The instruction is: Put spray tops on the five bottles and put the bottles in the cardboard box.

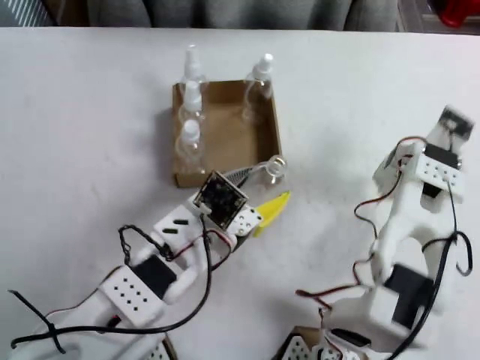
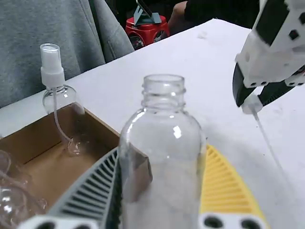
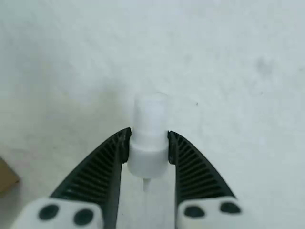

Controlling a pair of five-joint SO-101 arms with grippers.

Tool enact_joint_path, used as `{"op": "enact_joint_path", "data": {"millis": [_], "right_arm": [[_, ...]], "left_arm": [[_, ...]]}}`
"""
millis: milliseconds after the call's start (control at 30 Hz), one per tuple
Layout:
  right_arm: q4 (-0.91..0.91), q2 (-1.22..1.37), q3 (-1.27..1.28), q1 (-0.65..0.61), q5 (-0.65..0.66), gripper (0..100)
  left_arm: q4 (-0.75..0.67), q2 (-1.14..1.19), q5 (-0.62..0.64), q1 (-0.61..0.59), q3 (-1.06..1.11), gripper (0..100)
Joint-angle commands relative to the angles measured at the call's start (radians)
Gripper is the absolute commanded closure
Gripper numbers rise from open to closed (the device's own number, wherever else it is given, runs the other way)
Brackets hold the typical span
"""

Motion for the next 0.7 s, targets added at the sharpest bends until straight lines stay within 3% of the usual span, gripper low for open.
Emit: {"op": "enact_joint_path", "data": {"millis": [0, 133, 300, 667], "right_arm": [[-0.062, -0.159, -0.064, -0.067, 0.015, 98.2], [-0.182, -0.282, -0.071, -0.125, 0.015, 98.2], [-0.361, -0.493, -0.066, -0.200, 0.015, 98.3], [-0.581, -0.894, -0.068, -0.367, 0.011, 98.3]], "left_arm": [[-0.032, -0.038, 0.011, -0.059, -0.014, 92], [-0.032, -0.038, 0.028, -0.087, -0.014, 92], [-0.031, -0.038, 0.167, -0.079, -0.008, 95], [-0.032, -0.039, 0.061, 0.024, 0.055, 95]]}}
